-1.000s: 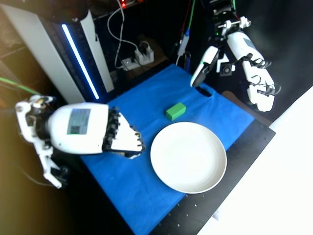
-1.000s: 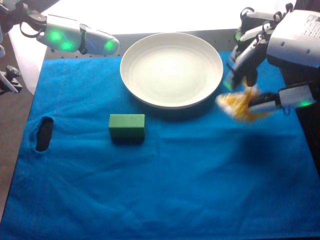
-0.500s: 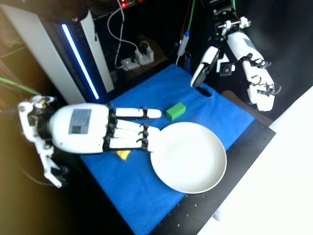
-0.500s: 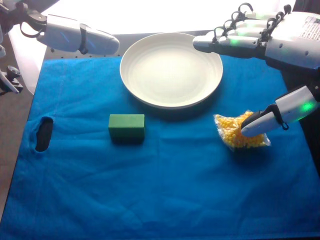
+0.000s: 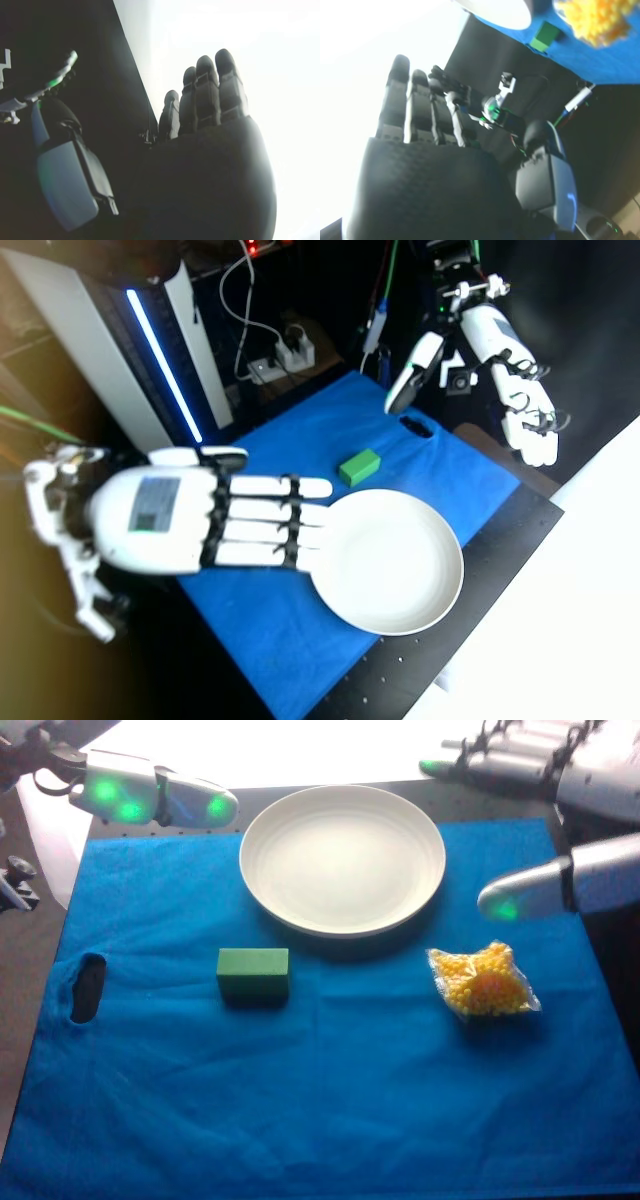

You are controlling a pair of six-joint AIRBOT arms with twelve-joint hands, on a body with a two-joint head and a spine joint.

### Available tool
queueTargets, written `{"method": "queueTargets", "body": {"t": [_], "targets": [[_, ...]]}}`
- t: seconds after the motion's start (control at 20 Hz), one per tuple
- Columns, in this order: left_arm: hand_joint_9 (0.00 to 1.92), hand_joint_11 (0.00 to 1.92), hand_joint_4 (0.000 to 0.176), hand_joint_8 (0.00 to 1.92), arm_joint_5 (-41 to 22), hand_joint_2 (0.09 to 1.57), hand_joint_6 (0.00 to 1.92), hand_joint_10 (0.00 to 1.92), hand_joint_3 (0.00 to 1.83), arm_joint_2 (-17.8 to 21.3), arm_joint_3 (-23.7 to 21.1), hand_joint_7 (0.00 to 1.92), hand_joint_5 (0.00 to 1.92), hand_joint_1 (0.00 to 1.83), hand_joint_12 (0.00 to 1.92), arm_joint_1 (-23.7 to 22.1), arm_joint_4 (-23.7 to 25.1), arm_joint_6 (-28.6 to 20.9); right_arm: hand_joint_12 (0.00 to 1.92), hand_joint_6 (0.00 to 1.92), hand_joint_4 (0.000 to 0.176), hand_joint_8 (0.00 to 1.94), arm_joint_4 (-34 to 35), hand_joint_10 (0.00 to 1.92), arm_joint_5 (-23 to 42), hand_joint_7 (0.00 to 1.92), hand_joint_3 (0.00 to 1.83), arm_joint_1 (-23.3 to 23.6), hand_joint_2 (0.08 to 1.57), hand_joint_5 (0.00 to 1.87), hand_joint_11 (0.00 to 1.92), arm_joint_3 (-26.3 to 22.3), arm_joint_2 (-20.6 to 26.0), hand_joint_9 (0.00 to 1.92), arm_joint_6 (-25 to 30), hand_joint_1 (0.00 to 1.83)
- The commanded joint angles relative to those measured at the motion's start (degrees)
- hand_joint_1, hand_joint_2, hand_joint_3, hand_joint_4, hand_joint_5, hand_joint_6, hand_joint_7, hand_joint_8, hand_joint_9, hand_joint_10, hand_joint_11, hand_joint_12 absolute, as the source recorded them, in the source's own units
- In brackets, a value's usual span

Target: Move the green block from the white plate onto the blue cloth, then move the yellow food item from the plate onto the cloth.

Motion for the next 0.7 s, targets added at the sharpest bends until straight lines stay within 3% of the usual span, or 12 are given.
{"method": "queueTargets", "body": {"t": [0.0, 0.05, 0.1, 0.15, 0.25, 0.35, 0.4, 0.65], "targets": [[0.12, 0.00, 0.176, 0.00, -6.5, 0.84, 0.00, 0.00, 0.00, 0.4, -0.1, 0.15, 0.00, 0.54, 0.38, -0.6, -1.3, -0.2, 0.22, 0.00, 0.106, 0.00, 2.8, 0.01, 5.5, 0.09, 0.00, 1.8, 0.92, 0.00, 0.00, 0.6, -0.2, 0.08, 0.1, 0.00], [0.12, 0.00, 0.176, 0.00, -6.5, 0.84, 0.00, 0.00, 0.00, 0.4, -0.2, 0.15, 0.00, 0.54, 0.42, -0.6, -1.3, -0.2, 0.33, 0.00, 0.130, 0.00, 2.3, 0.01, 4.8, 0.14, 0.00, 2.9, 0.94, 0.00, 0.00, 1.0, -0.3, 0.12, 0.1, 0.00], [0.14, 0.01, 0.176, 0.00, -6.4, 0.85, 0.00, 0.01, 0.00, 0.4, -0.1, 0.14, 0.00, 0.53, 0.44, -0.6, -1.3, -0.2, 0.44, 0.00, 0.174, 0.00, 0.6, 0.00, 3.0, 0.12, 0.00, 5.3, 0.92, 0.00, 0.00, 1.7, -0.5, 0.10, 0.1, 0.00], [0.14, 0.01, 0.176, 0.00, -6.3, 0.85, 0.00, 0.01, 0.00, 0.4, -0.2, 0.14, 0.00, 0.53, 0.44, -0.6, -1.3, -0.2, 0.44, 0.00, 0.174, 0.00, -0.5, 0.00, 2.1, 0.12, 0.00, 6.6, 0.92, 0.00, 0.00, 2.0, -0.6, 0.10, 0.1, 0.00], [0.09, 0.00, 0.176, 0.00, -6.2, 0.88, 0.00, 0.01, 0.00, 0.5, -0.3, 0.14, 0.00, 0.49, 0.23, -0.9, -1.3, -0.2, 0.10, 0.00, 0.176, 0.00, -2.2, 0.01, 0.7, 0.05, 0.00, 9.3, 0.93, 0.00, 0.00, 2.8, -1.1, 0.04, 0.1, 0.00], [0.06, 0.00, 0.176, 0.00, -5.9, 0.88, 0.00, 0.01, 0.00, 0.6, -0.3, 0.12, 0.00, 0.48, 0.15, -1.5, -0.8, -0.2, 0.02, 0.00, 0.176, 0.00, -2.6, 0.00, 0.2, 0.04, 0.00, 10.6, 0.93, 0.00, 0.00, 3.6, -1.2, 0.03, 0.1, 0.00], [0.04, 0.00, 0.176, 0.00, -5.5, 0.86, 0.00, 0.00, 0.00, 0.6, -0.3, 0.11, 0.00, 0.47, 0.03, -2.3, -0.1, -0.1, 0.01, 0.00, 0.176, 0.00, -2.9, 0.00, -0.2, 0.01, 0.00, 11.4, 0.91, 0.00, 0.02, 3.9, -1.3, 0.01, 0.1, 0.00], [0.08, 0.05, 0.176, 0.00, -5.2, 0.87, 0.00, 0.01, 0.00, 1.5, -0.8, 0.11, 0.00, 0.46, 0.04, -4.0, 1.2, -0.1, 0.00, 0.00, 0.176, 0.00, -2.9, 0.00, -0.2, 0.01, 0.00, 13.7, 0.94, 0.00, 0.00, 4.4, -1.2, 0.01, 0.1, 0.00]]}}
